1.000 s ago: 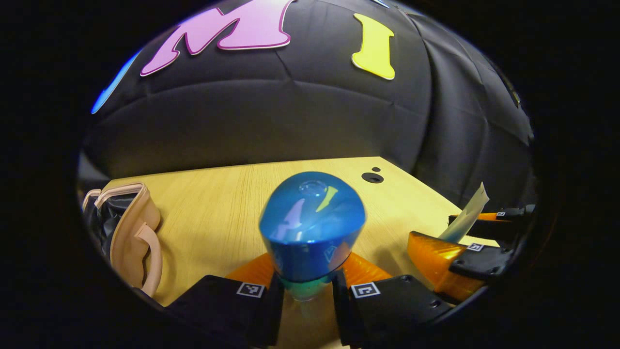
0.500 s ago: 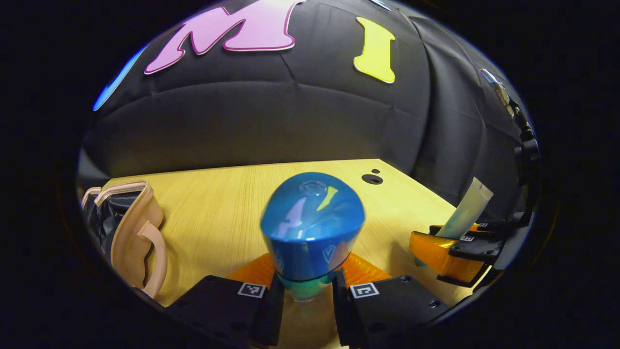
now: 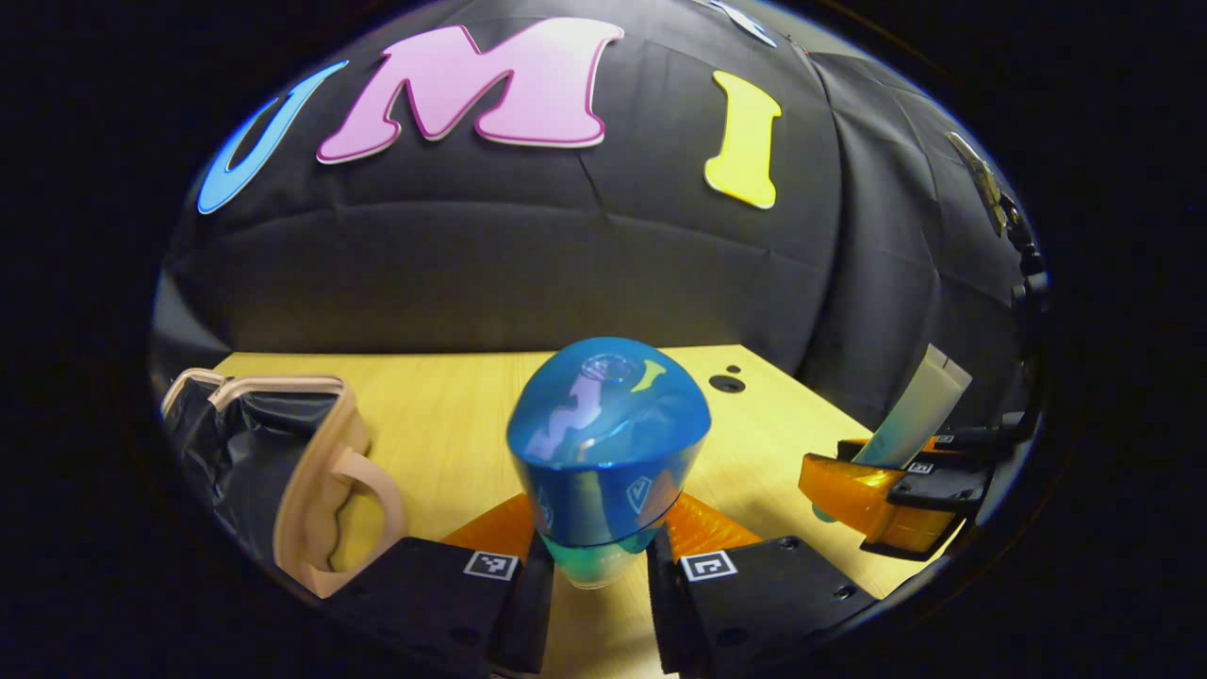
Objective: First open the suitcase, pack the skin care products into it, and then close the suitcase.
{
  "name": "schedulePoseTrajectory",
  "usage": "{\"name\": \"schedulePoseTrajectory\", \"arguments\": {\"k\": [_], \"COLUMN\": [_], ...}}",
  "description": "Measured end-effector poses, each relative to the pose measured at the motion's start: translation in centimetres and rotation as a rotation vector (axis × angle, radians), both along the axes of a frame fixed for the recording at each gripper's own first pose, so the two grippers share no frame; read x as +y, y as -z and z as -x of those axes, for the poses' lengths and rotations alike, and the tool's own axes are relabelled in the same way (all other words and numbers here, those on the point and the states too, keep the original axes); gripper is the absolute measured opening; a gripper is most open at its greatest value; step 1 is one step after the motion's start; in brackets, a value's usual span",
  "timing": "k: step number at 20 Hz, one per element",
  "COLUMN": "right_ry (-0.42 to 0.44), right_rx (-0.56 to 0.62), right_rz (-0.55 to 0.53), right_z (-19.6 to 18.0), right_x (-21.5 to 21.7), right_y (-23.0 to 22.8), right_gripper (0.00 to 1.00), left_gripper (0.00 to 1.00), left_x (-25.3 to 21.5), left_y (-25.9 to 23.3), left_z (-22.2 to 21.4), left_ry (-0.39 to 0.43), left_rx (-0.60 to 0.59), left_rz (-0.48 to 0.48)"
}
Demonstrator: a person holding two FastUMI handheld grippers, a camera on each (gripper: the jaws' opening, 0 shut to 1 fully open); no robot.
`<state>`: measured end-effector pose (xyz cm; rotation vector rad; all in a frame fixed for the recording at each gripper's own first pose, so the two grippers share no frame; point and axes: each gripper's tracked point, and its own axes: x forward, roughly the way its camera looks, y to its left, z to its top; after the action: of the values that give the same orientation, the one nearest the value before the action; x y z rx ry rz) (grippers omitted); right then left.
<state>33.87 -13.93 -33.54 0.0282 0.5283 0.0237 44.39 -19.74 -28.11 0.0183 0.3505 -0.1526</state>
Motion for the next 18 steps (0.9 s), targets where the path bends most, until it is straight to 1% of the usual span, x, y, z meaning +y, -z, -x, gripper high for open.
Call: {"name": "schedulePoseTrajectory", "arguments": {"k": [1,2,3,6,8,9,10,12,14,16,17,18], "right_ry": [-0.017,-0.038,-0.062,-0.146,-0.202,-0.227,-0.252,-0.300,-0.344,-0.384,-0.393,-0.397], "right_rx": [-0.009,-0.020,-0.031,-0.064,-0.082,-0.090,-0.095,-0.099,-0.107,-0.107,-0.108,-0.106], "right_rz": [-0.005,-0.009,-0.018,-0.055,-0.077,-0.093,-0.108,-0.134,-0.151,-0.156,-0.158,-0.162], "right_z": [0.3,0.5,0.8,1.2,1.4,1.5,1.6,2.2,2.7,3.4,3.6,3.8], "right_x": [1.0,2.2,3.6,8.8,12.5,14.5,16.4,20.0,23.3,26.2,27.2,28.1], "right_y": [-0.8,-1.7,-2.6,-5.2,-6.5,-7.1,-7.6,-8.4,-9.2,-9.6,-9.7,-9.8], "right_gripper": [0.44,0.44,0.44,0.44,0.44,0.44,0.44,0.44,0.44,0.44,0.39,0.44], "left_gripper": [0.48,0.45,0.48,0.48,0.48,0.44,0.48,0.48,0.48,0.48,0.48,0.48], "left_x": [0.8,1.8,3.0,7.8,11.8,14.1,16.3,19.7,22.9,26.2,27.4,28.7], "left_y": [-1.1,-2.2,-2.9,-5.2,-5.7,-6.0,-6.3,-6.7,-7.2,-7.0,-6.8,-6.2], "left_z": [0.5,1.0,1.6,3.6,5.2,5.9,6.6,7.5,8.0,8.8,9.2,9.6], "left_ry": [-0.008,-0.019,-0.031,-0.098,-0.157,-0.190,-0.223,-0.270,-0.301,-0.324,-0.331,-0.333], "left_rx": [-0.017,-0.030,-0.034,-0.045,-0.025,-0.014,-0.010,-0.006,-0.002,0.037,0.061,0.098], "left_rz": [0.002,-0.002,-0.009,-0.010,-0.012,-0.016,-0.021,-0.037,-0.059,-0.061,-0.065,-0.082]}}
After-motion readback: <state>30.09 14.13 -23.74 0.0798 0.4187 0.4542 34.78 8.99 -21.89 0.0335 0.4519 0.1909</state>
